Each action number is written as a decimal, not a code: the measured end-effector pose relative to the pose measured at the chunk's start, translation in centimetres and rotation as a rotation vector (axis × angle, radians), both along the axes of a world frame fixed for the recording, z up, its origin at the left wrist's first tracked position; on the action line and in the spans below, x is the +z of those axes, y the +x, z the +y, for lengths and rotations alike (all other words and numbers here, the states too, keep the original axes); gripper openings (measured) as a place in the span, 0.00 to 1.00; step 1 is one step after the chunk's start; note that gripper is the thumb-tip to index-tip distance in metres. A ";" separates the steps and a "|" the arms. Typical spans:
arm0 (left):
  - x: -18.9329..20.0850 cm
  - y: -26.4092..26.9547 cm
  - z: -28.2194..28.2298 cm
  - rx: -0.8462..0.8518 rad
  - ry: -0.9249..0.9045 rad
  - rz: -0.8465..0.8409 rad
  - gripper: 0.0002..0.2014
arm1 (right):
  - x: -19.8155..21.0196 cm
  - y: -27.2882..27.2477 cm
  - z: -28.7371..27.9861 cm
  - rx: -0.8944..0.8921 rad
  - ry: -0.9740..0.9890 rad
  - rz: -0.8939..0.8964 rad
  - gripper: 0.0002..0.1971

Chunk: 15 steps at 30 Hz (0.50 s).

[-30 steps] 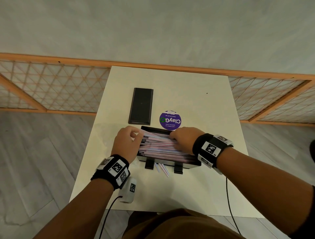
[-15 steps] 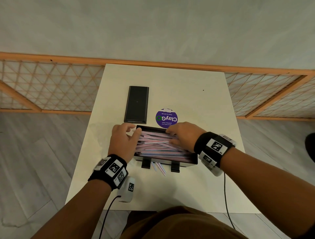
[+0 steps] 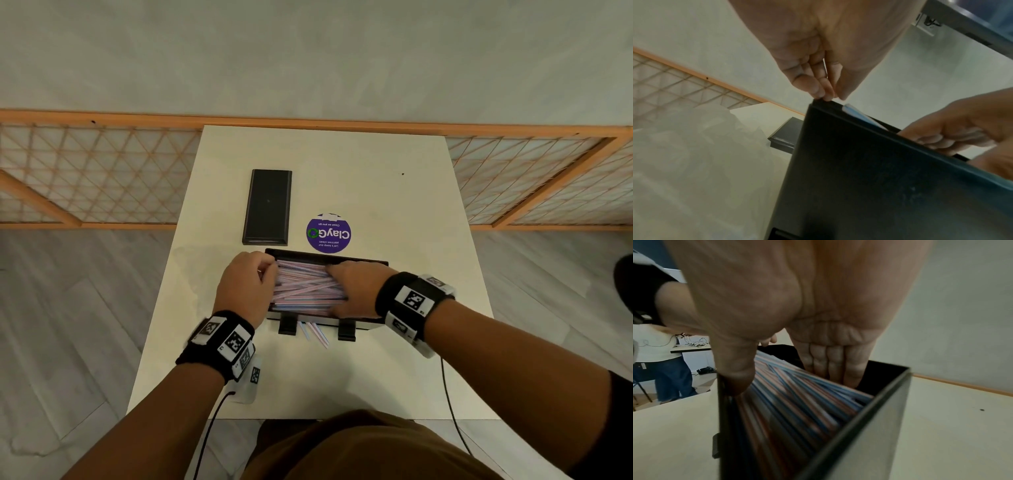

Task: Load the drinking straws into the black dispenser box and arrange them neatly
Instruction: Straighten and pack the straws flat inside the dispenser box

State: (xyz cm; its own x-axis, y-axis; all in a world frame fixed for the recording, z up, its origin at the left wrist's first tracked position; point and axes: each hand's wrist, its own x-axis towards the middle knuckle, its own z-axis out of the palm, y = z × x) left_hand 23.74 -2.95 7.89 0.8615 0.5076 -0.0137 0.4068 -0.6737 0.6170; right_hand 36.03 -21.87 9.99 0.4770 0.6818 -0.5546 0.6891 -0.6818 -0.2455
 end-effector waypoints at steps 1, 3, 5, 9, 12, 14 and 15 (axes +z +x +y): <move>-0.1 -0.2 -0.1 -0.002 0.006 -0.025 0.12 | -0.3 0.0 0.6 -0.007 -0.013 0.010 0.26; -0.1 -0.8 -0.3 -0.059 0.049 -0.061 0.19 | -0.9 0.1 1.7 -0.009 -0.056 0.016 0.24; -0.4 -1.5 -0.5 -0.172 0.060 -0.012 0.29 | -1.3 0.1 2.6 -0.016 -0.096 0.014 0.24; -1.8 -2.1 -1.0 -0.309 -0.030 0.168 0.42 | -0.9 0.2 4.0 -0.016 -0.169 0.004 0.29; -2.5 -2.1 -1.6 -0.295 -0.080 0.189 0.40 | -0.5 0.4 5.1 -0.011 -0.229 0.045 0.32; -2.6 -2.2 -1.9 -0.277 -0.087 0.196 0.39 | -0.2 0.5 5.5 -0.004 -0.246 0.055 0.32; -2.6 -2.2 -2.0 -0.271 -0.082 0.198 0.38 | 0.0 0.6 5.6 0.007 -0.247 0.050 0.32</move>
